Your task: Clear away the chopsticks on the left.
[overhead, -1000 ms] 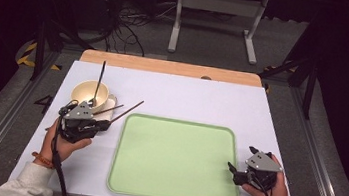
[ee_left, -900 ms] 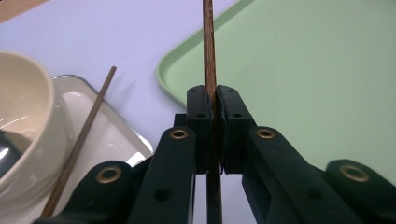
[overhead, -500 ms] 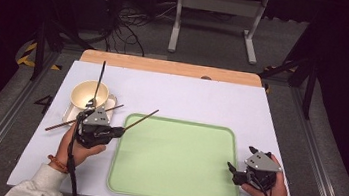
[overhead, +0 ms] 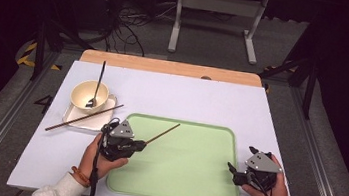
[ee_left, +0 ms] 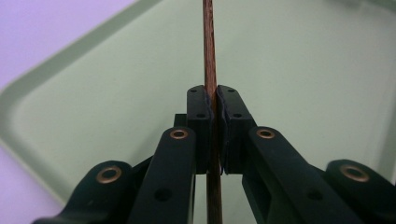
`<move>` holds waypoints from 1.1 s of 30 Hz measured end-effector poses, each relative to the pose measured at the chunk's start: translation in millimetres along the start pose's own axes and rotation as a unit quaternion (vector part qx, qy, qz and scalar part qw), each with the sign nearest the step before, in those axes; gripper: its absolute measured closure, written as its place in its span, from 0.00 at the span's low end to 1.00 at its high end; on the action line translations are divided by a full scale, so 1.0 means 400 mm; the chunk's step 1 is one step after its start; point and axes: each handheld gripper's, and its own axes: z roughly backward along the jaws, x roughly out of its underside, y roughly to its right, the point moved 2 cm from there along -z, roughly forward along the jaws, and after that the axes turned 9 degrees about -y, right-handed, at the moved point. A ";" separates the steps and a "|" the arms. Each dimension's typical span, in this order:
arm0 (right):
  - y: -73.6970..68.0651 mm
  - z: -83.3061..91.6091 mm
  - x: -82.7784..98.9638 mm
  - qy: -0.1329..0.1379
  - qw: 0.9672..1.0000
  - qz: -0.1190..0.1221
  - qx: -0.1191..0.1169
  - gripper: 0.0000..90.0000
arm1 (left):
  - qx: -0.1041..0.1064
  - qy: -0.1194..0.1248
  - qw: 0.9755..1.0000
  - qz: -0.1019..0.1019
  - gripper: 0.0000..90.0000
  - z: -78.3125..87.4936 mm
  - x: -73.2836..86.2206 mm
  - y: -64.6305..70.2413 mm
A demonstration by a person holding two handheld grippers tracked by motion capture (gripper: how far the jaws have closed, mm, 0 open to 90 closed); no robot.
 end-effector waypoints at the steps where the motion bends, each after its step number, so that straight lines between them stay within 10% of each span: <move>1: 0.000 0.001 -0.001 0.001 1.000 0.001 0.001 0.13 | -0.001 -0.004 1.000 0.001 0.94 -0.005 0.000 0.006; 9: -0.001 0.005 -0.002 0.005 1.000 0.001 -0.001 0.13 | 0.032 -0.020 0.999 0.027 0.94 -0.052 0.002 0.044; 33: -0.006 0.012 -0.004 0.013 1.000 0.008 0.006 0.13 | 0.041 -0.063 0.997 0.007 0.92 -0.102 0.023 0.062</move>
